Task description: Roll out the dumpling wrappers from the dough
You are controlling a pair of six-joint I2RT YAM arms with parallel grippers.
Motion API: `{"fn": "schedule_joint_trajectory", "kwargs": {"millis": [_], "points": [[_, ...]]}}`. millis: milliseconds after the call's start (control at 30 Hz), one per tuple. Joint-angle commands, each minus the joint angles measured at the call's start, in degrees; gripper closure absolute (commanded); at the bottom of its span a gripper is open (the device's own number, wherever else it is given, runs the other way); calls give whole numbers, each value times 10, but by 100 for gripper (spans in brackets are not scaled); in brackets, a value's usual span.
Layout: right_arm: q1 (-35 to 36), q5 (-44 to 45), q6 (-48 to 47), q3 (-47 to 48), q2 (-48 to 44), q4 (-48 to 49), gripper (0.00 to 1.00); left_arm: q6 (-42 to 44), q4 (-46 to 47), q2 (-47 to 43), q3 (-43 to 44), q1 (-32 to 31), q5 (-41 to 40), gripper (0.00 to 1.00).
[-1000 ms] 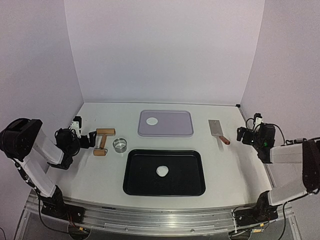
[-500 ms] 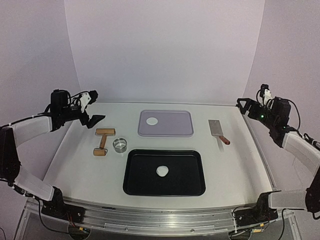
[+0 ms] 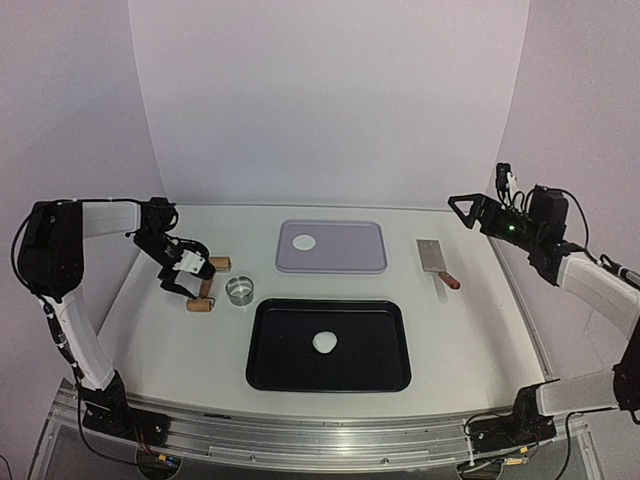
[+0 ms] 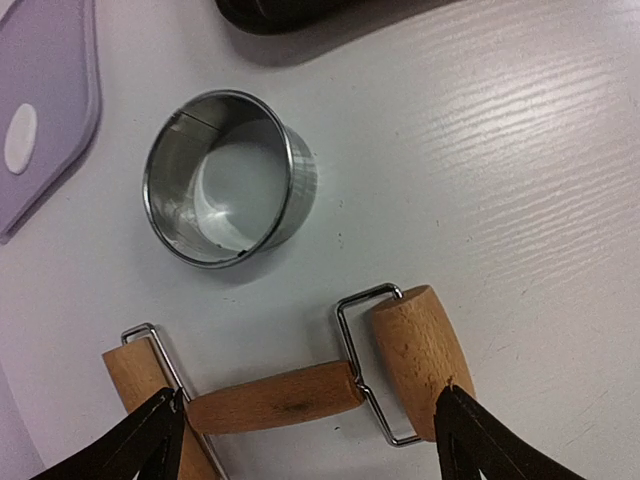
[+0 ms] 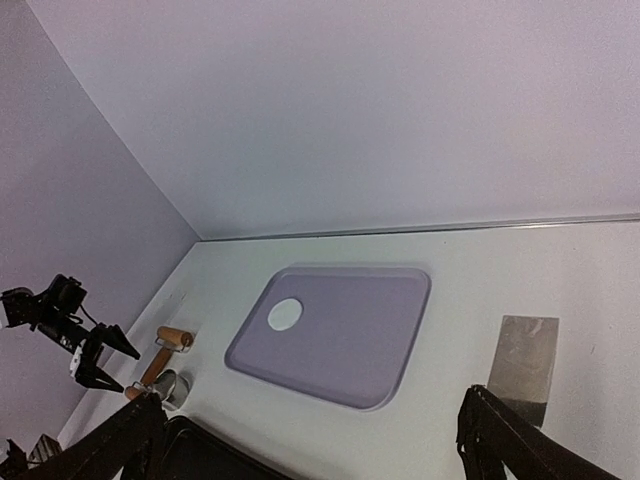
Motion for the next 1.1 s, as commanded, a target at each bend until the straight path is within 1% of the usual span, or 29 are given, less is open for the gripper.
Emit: {"fn": "schedule_joint_trajectory", "kwargs": {"millis": [0,100,333,467,533,633,733,800,900,967,1067], "points": [[6,-14,9,-6,-36,5,2,299,-11,35,58,-8,-68,16],[7,-9,15,-16,-47,5,2,312,-8,59,77,-8,-87,16],[9,-4,26,-21,-50,5,2,362,16,97,90,-22,-97,18],[12,0,32,-24,-49,5,2,370,23,123,104,-36,-108,21],[13,0,34,-26,-50,4,2,380,27,128,102,-40,-115,24],[14,7,37,-32,-54,4,2,391,20,128,94,-47,-133,32],[15,16,37,-43,-64,3,3,396,-31,132,100,-47,-171,39],[16,18,40,-48,-68,2,3,389,-56,133,99,-47,-192,47],[16,21,45,-53,-72,0,3,380,-81,133,93,-46,-219,55],[15,28,45,-56,-77,0,3,377,-101,134,90,-46,-241,62],[15,30,44,-55,-81,-1,3,367,-106,128,75,-46,-236,72]]}}
